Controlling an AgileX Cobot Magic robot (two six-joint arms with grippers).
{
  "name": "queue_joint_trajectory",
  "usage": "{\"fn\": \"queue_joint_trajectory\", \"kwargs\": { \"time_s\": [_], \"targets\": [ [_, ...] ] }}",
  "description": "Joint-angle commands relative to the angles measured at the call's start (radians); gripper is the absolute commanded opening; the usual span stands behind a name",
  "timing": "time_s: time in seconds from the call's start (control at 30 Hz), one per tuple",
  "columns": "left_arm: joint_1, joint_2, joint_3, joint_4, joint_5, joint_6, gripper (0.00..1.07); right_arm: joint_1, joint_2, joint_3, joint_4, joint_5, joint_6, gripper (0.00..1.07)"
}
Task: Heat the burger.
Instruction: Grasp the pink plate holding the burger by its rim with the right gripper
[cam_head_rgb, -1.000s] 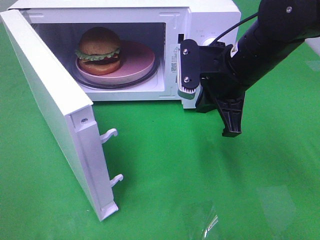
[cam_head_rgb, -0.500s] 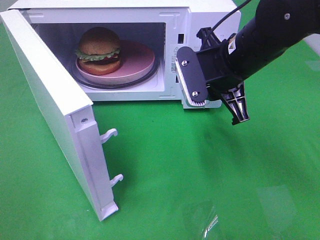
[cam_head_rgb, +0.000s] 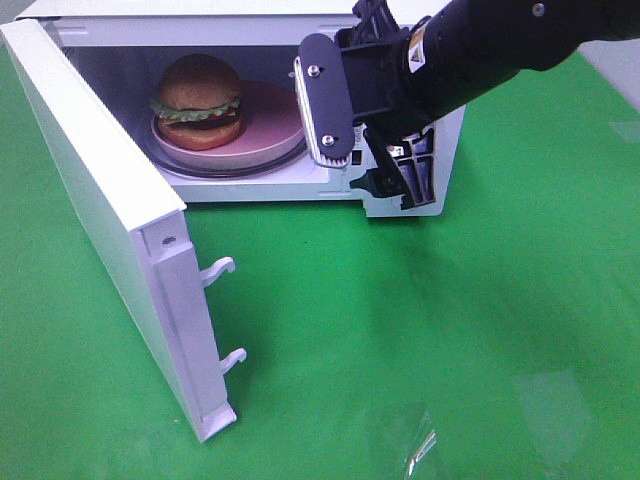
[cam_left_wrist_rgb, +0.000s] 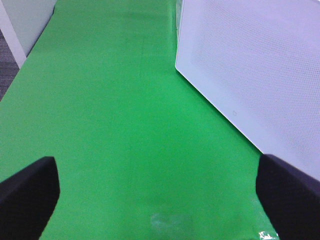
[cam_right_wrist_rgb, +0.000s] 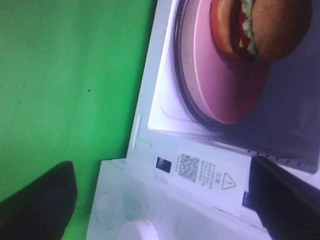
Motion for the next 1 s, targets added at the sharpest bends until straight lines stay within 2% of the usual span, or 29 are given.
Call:
{"fn": "queue_joint_trajectory", "kwargs": {
  "time_s": [0.03,1.0],
  "targets": [
    [0.003,-0.015,0.001,-0.008,-0.016,0.0,1.0,0.025,0.036,-0.039,-0.007,0.005,0.016,0.91],
    [0.003,-0.015,0.001,-0.008,-0.016,0.0,1.0,0.045,0.335,-0.335,-0.003,0.0,0.117,0.86]
  ]
}}
